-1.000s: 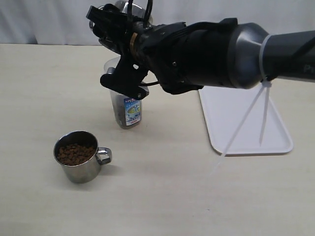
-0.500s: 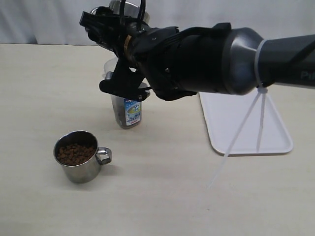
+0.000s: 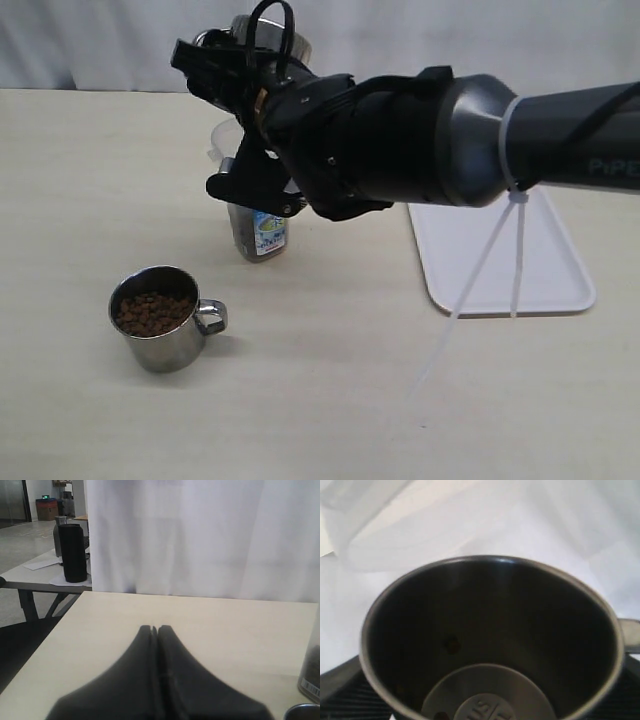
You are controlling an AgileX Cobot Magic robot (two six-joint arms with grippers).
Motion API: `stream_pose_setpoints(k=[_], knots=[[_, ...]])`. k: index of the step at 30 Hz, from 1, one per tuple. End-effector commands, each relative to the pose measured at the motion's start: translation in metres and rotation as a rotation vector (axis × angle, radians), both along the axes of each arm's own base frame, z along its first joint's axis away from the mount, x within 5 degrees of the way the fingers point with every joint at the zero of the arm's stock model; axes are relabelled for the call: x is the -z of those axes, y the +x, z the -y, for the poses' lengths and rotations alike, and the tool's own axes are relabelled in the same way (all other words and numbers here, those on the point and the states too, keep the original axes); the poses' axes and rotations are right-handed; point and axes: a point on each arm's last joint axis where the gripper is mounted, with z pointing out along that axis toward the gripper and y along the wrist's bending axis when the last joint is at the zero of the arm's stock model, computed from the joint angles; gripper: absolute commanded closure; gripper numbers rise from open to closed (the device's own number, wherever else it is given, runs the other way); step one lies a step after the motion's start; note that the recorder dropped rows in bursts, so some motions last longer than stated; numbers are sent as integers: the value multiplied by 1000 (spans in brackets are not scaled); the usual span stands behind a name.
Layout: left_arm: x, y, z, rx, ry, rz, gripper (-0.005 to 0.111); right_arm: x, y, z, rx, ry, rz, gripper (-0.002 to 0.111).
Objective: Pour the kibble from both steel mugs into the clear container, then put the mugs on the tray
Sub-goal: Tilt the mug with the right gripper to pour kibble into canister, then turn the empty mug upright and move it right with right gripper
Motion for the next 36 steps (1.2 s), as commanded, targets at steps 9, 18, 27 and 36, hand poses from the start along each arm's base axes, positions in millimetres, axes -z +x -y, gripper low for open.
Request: stream_pose_setpoints(k=[9,18,27,36], knots=[[0,0,0,7,-3,13,107,-35,-2,4,141,514,-157,104],[0,0,0,7,-3,13,107,-77,13,52,28,1027,-690,104],[0,0,0,8,-5,13,107,-38,45,131,298,1571,-1215,104],[0,0,0,8,-5,13,107,17,52,179,531,1726,-1429,104]])
